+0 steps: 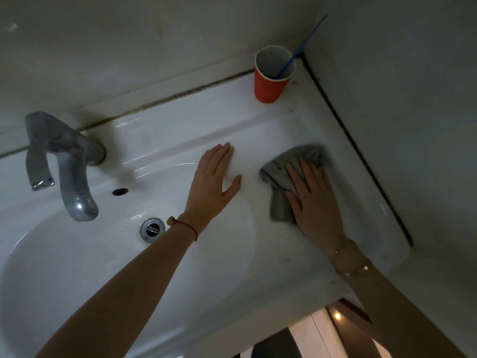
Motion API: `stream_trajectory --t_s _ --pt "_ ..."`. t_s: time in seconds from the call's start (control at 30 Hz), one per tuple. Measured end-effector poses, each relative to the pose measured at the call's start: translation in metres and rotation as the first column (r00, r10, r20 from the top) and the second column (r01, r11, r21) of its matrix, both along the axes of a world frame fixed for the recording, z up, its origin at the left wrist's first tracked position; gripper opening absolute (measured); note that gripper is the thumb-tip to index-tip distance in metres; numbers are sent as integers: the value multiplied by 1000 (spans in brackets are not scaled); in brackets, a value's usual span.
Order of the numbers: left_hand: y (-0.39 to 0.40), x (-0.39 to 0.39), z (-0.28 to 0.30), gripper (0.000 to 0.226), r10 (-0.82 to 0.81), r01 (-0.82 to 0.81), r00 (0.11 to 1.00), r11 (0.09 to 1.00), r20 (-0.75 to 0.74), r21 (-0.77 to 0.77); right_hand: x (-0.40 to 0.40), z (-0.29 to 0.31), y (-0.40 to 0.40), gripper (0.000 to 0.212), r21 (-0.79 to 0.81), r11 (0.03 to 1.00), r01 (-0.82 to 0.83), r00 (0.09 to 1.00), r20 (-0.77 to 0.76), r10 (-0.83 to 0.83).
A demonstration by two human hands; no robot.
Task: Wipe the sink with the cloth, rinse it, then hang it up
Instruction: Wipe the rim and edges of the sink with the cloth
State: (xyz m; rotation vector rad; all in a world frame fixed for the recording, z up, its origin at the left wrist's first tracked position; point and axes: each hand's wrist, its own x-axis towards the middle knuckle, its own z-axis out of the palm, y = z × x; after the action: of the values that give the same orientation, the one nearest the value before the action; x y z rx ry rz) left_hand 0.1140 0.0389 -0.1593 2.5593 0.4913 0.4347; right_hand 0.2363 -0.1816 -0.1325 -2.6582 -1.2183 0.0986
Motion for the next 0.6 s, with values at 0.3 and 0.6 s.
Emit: stream_trajectory --t_s 0.3,0.6 --pt "1 -1 1 63 -4 4 1000 1000 -22 17 44 -1 58 56 -32 999 -26 999 33 27" --pt "1 0 -1 61 -13 12 999 1000 31 27 26 -1 23 55 -87 995 -55 998 -5 55"
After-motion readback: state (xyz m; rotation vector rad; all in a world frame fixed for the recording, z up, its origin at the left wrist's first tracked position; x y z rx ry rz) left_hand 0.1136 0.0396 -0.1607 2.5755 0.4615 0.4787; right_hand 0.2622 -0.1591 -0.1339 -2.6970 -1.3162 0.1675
